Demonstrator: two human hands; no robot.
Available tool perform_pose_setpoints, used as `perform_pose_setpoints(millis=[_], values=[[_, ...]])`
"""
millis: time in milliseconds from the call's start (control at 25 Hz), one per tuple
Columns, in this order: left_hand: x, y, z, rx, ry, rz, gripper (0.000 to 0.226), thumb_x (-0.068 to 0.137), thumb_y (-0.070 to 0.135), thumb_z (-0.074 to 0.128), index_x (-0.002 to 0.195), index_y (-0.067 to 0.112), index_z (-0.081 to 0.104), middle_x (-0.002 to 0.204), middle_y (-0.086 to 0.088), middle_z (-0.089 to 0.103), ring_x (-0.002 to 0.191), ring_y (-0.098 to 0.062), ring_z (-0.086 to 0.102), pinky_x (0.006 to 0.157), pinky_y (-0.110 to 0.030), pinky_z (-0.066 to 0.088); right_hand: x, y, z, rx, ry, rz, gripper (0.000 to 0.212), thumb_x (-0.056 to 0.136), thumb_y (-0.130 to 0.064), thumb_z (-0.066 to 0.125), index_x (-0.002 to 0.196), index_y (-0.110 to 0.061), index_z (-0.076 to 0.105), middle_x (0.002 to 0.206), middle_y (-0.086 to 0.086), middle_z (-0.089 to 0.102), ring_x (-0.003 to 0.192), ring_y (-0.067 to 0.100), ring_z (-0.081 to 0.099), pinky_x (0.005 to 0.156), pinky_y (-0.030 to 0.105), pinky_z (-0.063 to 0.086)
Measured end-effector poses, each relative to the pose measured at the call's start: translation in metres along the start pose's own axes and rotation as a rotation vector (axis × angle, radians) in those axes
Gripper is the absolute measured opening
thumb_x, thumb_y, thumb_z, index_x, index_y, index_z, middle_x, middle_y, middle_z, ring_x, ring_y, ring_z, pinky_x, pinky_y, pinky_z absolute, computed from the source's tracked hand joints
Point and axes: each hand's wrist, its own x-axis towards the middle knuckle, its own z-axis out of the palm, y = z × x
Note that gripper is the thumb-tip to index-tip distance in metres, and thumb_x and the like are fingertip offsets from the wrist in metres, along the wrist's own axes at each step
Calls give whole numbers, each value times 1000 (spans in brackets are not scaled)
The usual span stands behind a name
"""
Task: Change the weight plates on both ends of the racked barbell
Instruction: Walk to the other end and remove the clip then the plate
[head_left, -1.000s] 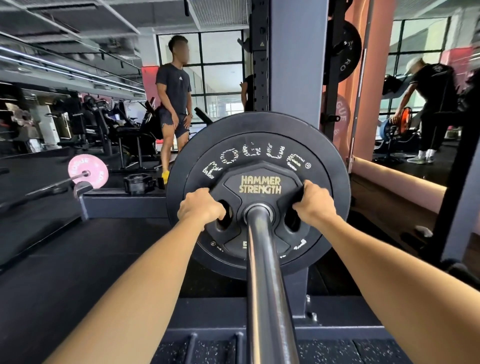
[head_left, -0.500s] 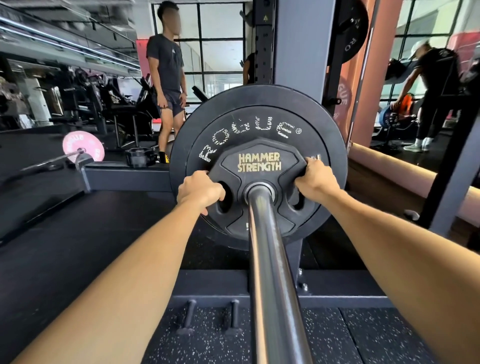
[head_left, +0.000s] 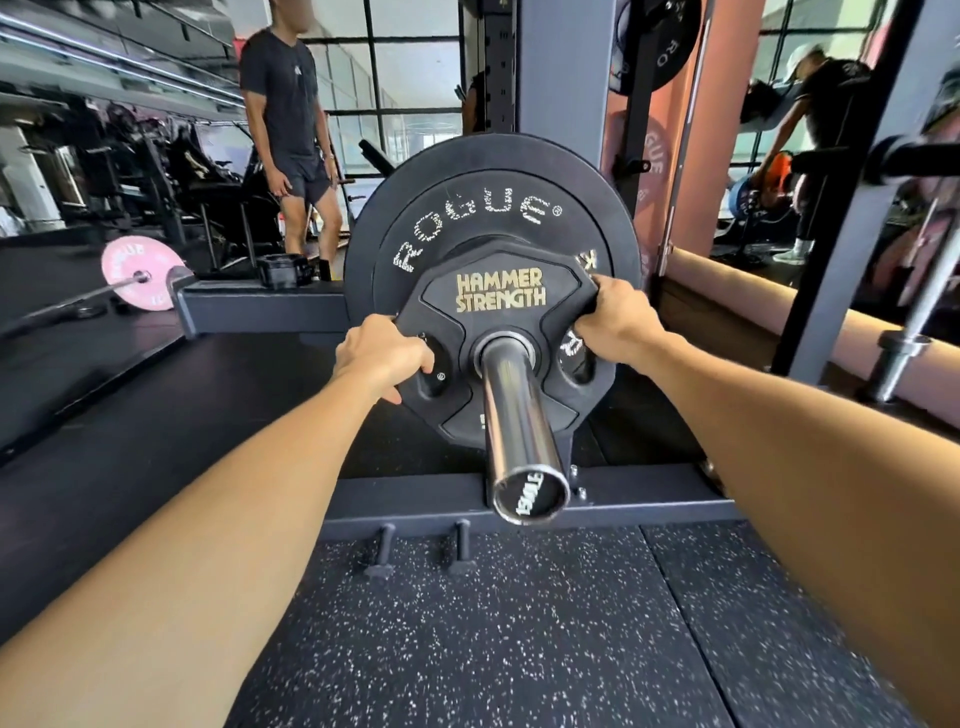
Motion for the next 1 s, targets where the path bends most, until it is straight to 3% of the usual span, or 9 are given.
perform_pose_setpoints(millis=[200,640,840,1000], values=[[-49,-8,-17,4,22,41,67,69,28,79,133,17,60,116,-7,68,54,-22,68,75,-36,62,-44,-4,-16,21,4,25,36,81,-7,53,117,-12,58,111,15,66,104,39,59,86,37,50],[-135,-16,-51,67,45,94,39,73,28,75,109,15,67,75,-1,61,55,-23,69,71,-34,61,-128,-13,-43,28,35,37,34,80,-6,54,112,-11,61,108,15,68,102,38,60,84,39,51],[-162,-21,-57,43,37,105,30,73,24,75,99,10,67,72,-4,64,52,-25,68,60,-28,54,-154,-18,-56,28,32,29,37,78,-6,56,113,-14,62,108,13,68,103,36,60,85,40,52],[-178,-21,-66,56,34,133,35,73,21,76,105,11,67,73,-4,65,50,-24,68,50,-24,46,-174,-19,-64,29,36,31,41,76,-7,58,115,-18,63,110,11,68,104,36,60,90,45,53]])
